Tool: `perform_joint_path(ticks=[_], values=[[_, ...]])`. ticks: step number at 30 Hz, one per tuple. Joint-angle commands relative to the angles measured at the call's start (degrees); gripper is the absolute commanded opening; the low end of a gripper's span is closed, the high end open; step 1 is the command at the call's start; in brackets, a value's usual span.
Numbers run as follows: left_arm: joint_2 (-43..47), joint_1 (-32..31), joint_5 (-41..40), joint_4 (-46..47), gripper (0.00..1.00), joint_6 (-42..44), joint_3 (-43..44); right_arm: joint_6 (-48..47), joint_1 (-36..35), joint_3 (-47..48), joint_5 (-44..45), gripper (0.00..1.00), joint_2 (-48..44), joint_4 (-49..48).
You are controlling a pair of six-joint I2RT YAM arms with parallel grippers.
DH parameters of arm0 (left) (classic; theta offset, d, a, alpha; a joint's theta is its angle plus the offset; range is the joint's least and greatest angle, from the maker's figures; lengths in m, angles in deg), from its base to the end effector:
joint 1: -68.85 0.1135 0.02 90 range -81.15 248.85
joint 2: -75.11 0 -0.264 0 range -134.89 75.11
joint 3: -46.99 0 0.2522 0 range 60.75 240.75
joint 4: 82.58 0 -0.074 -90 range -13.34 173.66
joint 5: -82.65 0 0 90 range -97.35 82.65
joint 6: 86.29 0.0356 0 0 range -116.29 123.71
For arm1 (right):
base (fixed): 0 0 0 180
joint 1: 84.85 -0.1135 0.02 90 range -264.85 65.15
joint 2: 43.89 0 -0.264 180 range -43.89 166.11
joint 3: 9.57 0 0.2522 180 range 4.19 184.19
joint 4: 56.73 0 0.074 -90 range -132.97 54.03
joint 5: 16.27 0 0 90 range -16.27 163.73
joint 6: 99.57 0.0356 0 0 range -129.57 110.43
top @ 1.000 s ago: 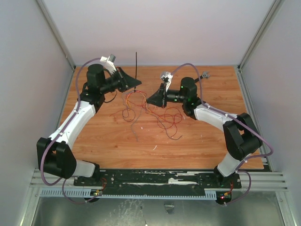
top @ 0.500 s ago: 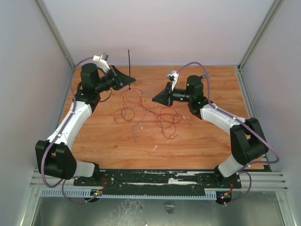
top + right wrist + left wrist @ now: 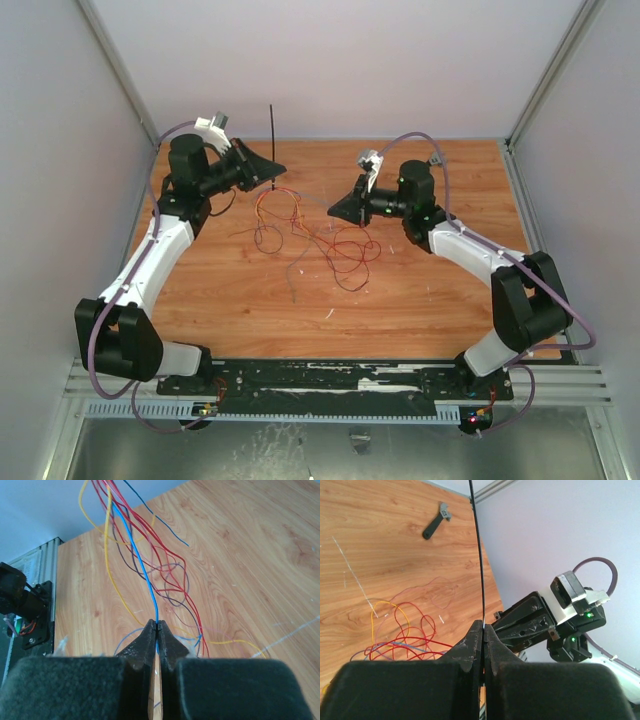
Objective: Zip-tie the wires
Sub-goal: Tie the cable at the center of the board.
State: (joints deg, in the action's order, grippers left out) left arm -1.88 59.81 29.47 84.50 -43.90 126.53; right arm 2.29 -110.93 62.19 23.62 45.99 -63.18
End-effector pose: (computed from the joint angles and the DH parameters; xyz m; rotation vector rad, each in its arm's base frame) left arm 0.3061 -0.0703 0.3635 -0.1249 1.8919 -1.2579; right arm 0.3059 0.1801 0.2795 -0.8774 1.6531 1.2363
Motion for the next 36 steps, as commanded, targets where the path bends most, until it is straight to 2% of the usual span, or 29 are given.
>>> perform_joint_path(ticks=[1,5,6,9,13,16,19,23,33,36], values=[[1.67,0.93,1.02,1.75,0.00,0.24,-0.12,-1.90,1.71,0.78,2.99,0.00,-1.48,3.31],[1.67,1.04,1.15,1.80,0.00,0.12,0.13,-0.56,1.83,0.48,-0.77,0.00,-1.32,1.65],[1.65,1.04,1.23,1.80,0.00,0.15,0.27,-0.65,1.75,0.60,-1.68,0.03,-1.25,1.65],[1.92,1.04,1.41,1.80,0.00,0.24,0.40,-1.90,1.84,0.80,-1.95,0.20,-2.02,2.41],[2.10,1.04,1.33,1.55,0.00,0.36,0.40,-4.13,2.09,2.64,-0.32,0.27,-3.21,5.68],[2.11,1.04,1.56,1.49,0.00,0.33,0.40,-4.16,2.04,4.26,-0.66,0.26,-3.09,5.71],[2.25,1.07,1.92,1.53,0.00,0.33,0.49,-2.90,1.38,5.20,-1.34,0.19,-1.53,3.20],[2.80,1.04,2.09,1.49,0.00,0.11,0.57,-1.31,1.02,6.95,-1.43,0.15,1.41,0.82],[2.98,1.04,3.00,1.53,0.00,-0.46,0.58,-0.22,-0.92,7.91,0.57,0.11,7.52,-4.29],[2.84,1.04,2.63,1.53,0.00,-0.62,0.39,-0.10,-1.30,5.19,3.22,0.11,5.01,-5.90]])
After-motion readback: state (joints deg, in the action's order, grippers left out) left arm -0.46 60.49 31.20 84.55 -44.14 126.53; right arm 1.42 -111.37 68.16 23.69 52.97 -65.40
